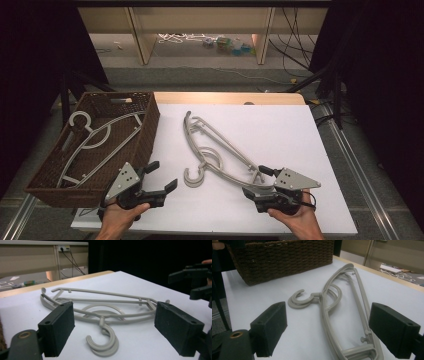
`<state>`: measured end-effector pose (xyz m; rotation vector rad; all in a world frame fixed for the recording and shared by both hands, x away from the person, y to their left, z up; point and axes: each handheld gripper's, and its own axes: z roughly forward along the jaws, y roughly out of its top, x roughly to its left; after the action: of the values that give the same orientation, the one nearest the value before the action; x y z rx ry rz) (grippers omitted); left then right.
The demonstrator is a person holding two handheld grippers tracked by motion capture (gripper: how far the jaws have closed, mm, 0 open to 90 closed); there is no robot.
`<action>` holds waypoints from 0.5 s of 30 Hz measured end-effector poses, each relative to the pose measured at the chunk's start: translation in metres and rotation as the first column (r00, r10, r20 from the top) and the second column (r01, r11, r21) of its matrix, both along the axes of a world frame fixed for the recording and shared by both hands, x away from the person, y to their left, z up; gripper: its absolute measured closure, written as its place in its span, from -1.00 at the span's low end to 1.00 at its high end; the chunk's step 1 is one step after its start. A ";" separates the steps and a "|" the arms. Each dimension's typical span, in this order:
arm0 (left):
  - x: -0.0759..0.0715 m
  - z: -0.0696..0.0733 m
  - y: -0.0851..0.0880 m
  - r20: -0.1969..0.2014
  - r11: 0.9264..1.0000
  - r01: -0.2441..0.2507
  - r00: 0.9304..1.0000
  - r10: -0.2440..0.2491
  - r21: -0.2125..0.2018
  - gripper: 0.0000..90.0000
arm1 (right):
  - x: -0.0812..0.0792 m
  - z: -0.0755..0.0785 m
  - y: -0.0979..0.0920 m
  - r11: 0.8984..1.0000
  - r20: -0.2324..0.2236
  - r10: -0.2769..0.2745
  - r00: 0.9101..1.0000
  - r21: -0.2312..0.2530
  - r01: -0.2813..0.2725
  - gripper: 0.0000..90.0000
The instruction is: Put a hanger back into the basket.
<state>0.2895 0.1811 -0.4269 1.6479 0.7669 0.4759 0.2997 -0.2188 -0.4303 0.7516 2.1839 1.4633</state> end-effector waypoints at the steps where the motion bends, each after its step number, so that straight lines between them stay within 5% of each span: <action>1: 0.000 -0.001 -0.001 0.011 1.000 0.013 1.000 -0.013 -0.002 -0.65 | 0.000 0.000 0.001 1.000 0.000 0.006 1.000 -0.001 -0.006 -0.65; 8: -0.003 -0.003 0.001 0.014 1.000 0.005 1.000 -0.005 0.009 -0.65 | 0.002 -0.002 0.004 1.000 -0.031 0.023 0.999 -0.005 -0.023 -0.65; 15: -0.004 -0.006 -0.002 0.015 1.000 0.016 1.000 -0.016 0.022 -0.65 | 0.011 0.000 0.014 0.997 -0.033 0.037 0.999 -0.071 -0.039 -0.65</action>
<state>0.2857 0.1794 -0.4331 1.6683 0.7389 0.4864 0.3111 -0.2046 -0.4303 0.7174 2.2735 1.3928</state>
